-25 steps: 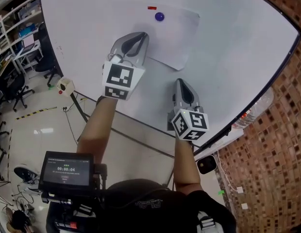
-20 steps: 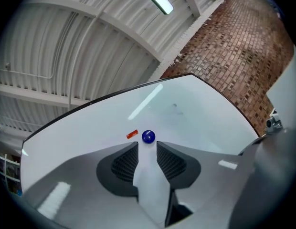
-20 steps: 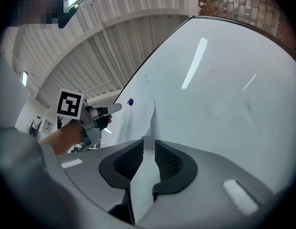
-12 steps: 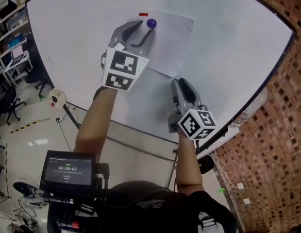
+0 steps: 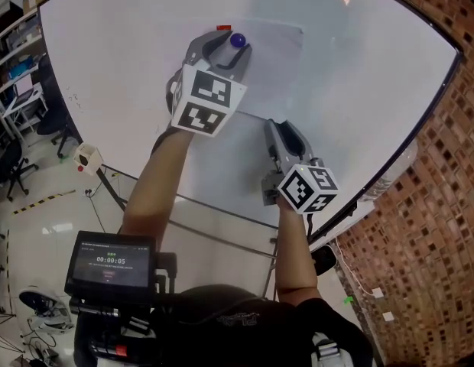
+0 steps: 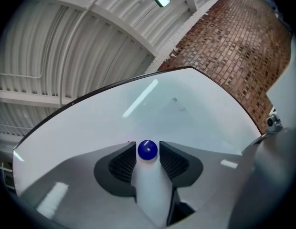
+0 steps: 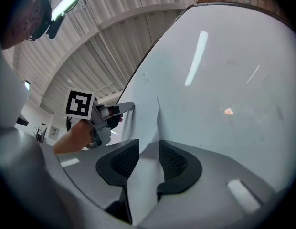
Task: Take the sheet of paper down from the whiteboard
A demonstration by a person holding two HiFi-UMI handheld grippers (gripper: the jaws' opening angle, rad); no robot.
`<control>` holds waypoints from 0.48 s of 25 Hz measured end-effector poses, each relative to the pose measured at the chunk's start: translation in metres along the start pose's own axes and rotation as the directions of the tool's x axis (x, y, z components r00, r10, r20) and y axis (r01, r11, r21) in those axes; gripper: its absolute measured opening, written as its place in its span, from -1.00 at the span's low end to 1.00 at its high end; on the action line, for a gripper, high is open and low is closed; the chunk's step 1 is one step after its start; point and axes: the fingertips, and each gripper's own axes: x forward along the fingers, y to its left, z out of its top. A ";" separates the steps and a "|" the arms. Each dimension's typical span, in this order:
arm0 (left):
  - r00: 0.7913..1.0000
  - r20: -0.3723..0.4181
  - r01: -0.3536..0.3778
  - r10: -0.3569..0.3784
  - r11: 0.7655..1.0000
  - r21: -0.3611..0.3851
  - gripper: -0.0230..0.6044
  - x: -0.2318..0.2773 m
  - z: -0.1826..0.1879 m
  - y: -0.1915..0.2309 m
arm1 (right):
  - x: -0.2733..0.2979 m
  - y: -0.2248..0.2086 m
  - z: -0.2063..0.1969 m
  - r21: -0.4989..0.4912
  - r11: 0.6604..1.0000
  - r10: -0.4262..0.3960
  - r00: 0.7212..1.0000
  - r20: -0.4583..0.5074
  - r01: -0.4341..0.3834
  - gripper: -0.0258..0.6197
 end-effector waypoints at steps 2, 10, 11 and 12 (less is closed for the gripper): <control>1.000 0.013 0.001 -0.001 1.000 0.001 -0.47 -0.001 0.004 -0.001 | 0.002 0.001 0.000 0.005 1.000 0.004 1.000 -0.003 -0.004 -0.48; 0.999 0.039 0.010 -0.010 1.000 0.000 -0.47 -0.003 0.009 -0.001 | 0.002 0.005 0.021 0.071 0.996 0.050 0.997 0.062 -0.054 -0.48; 0.999 0.040 0.013 -0.013 1.000 0.004 -0.47 -0.003 0.009 -0.002 | 0.002 0.004 0.025 0.085 0.994 0.055 0.996 0.072 -0.061 -0.48; 0.999 0.040 0.016 -0.017 1.000 0.008 -0.48 -0.003 0.009 -0.002 | 0.003 0.003 0.028 0.097 0.993 0.057 0.995 0.084 -0.065 -0.48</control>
